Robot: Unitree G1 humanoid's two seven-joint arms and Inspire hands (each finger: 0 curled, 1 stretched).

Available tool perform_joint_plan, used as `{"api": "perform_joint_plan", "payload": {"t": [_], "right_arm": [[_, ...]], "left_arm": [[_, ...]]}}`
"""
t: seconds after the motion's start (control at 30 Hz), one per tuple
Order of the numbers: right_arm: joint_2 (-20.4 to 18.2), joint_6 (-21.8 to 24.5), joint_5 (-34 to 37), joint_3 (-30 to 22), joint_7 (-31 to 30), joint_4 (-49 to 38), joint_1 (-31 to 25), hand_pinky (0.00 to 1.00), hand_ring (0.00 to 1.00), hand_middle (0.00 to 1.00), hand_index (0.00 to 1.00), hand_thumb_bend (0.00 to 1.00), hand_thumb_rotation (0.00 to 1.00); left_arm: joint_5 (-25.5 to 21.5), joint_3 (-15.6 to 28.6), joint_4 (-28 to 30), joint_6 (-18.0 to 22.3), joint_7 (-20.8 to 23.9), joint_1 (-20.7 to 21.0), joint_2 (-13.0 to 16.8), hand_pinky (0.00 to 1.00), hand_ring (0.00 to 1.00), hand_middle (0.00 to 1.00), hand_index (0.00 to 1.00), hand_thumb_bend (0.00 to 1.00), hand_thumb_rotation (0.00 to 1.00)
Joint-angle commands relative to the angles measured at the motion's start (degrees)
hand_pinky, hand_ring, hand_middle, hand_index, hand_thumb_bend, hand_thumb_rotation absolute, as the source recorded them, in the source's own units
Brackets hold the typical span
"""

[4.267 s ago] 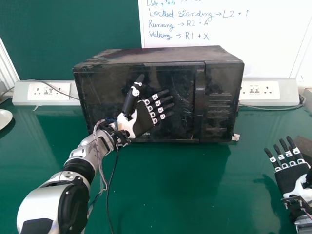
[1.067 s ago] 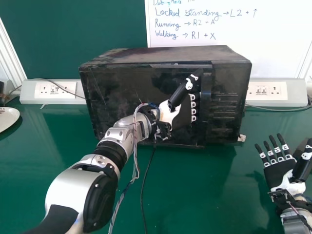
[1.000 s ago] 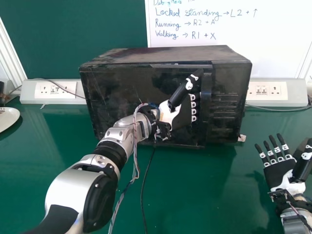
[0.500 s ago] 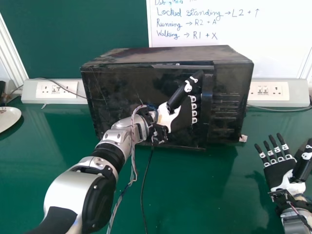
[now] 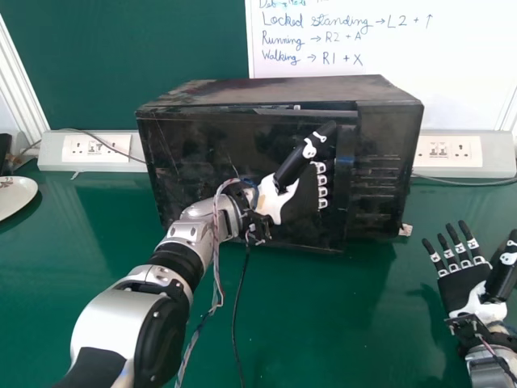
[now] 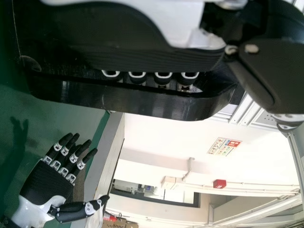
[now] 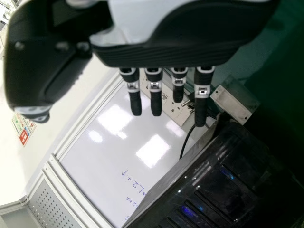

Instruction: Open the door of oven

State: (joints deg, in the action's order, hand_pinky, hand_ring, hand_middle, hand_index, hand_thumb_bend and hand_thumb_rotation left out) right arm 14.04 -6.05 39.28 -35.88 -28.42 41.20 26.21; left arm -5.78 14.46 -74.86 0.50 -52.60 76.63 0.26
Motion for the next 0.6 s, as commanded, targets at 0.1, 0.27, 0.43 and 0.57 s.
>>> {"api": "perform_joint_plan", "payload": {"t": [0.1,0.27,0.43,0.57], "right_arm": [[-1.9,1.0,0.7,-0.1,-0.7,1.6,-1.7,0.92,1.0,1.0,1.0,1.0,1.0],[-1.7,1.1,0.6,0.0,-0.6,1.7,-1.7,0.93,1.0,1.0,1.0,1.0,1.0],[-1.8,0.8,0.3,0.0,0.1,1.6,-1.6,0.94,1.0,1.0,1.0,1.0,1.0],[-1.7,0.7,0.3,0.0,-0.4,1.9,-1.5,0.93,1.0,1.0,1.0,1.0,1.0]], "left_arm": [[-0.5,-1.4,0.1,-0.4,-5.1,-1.0,-3.9,0.76,0.89,0.93,0.93,0.89,0.91],[-0.6,-1.5,0.4,0.3,-6.8,-1.7,-3.8,0.69,0.86,0.92,0.92,0.89,0.9],[-0.9,-1.6,0.6,0.5,-8.7,-2.1,-3.5,0.63,0.81,0.89,0.88,0.9,0.87],[-1.4,-1.7,0.9,0.3,-10.3,-2.5,-3.2,0.62,0.81,0.9,0.88,0.91,0.87]]}}
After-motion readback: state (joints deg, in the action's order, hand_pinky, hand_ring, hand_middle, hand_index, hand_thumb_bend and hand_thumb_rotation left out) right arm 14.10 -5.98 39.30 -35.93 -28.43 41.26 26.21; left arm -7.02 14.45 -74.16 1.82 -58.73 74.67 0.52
